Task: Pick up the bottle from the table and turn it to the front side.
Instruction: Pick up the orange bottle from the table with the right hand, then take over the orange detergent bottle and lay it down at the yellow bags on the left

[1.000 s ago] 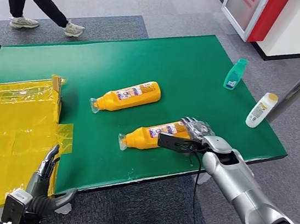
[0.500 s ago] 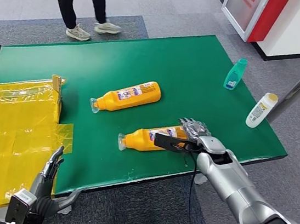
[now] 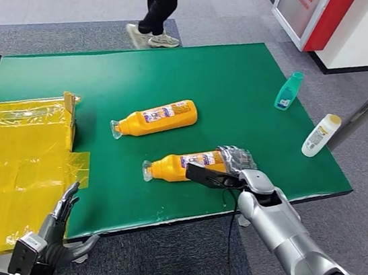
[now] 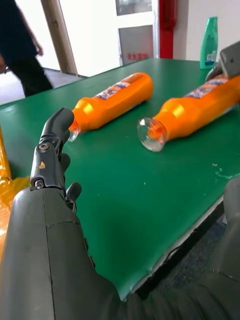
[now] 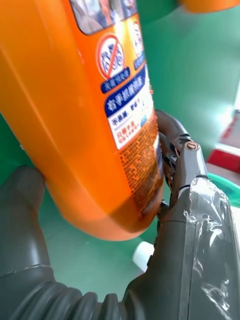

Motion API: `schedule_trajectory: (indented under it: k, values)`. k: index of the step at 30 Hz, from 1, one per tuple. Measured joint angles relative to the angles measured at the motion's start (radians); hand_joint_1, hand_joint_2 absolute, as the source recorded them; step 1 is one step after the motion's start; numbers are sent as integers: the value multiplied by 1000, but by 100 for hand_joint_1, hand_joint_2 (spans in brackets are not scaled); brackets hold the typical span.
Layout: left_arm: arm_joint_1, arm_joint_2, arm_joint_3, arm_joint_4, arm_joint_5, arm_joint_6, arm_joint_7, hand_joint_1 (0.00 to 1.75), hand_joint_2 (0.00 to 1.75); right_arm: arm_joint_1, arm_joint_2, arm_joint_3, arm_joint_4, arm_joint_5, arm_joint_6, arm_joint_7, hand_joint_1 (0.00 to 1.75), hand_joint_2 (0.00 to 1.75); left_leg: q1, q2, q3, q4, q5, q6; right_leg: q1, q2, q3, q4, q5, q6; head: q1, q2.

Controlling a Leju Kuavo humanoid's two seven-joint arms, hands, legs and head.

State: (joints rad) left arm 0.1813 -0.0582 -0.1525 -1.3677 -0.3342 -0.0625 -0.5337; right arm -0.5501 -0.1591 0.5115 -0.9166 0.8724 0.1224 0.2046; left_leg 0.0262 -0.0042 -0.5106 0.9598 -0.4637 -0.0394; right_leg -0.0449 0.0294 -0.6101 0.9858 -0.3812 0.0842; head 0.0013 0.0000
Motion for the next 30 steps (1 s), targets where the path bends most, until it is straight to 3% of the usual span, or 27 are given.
schedule_trajectory:
  k: [10,14,20,25,30]
  values:
    - [73,-21,29,-64,34,-48,3,0,175,342,2,-69,-552,17,-169,-83,175,175,0,-1,-2,0,-2,0,0,-1,-1,0,-3,0,0,0]
    - [89,-34,45,-91,46,-70,2,0,175,452,12,-75,-693,26,-206,-114,175,175,0,-1,-3,0,-4,0,0,-1,-1,0,-3,0,0,0]
    - [97,-45,58,-107,61,-92,1,0,175,503,17,-84,-772,13,-215,-138,175,175,0,-1,-1,0,-3,0,0,-1,0,0,-3,0,0,0]
    - [90,-63,59,-121,172,-224,44,0,175,574,56,-75,-806,-41,-263,-226,175,175,0,-1,-1,0,-3,0,0,-1,0,0,-3,-1,0,0]
    - [56,-75,18,-159,332,-359,65,0,175,598,82,-35,-744,-97,-341,-266,175,175,0,-1,-1,0,-3,0,0,-1,0,0,-3,-1,0,0]
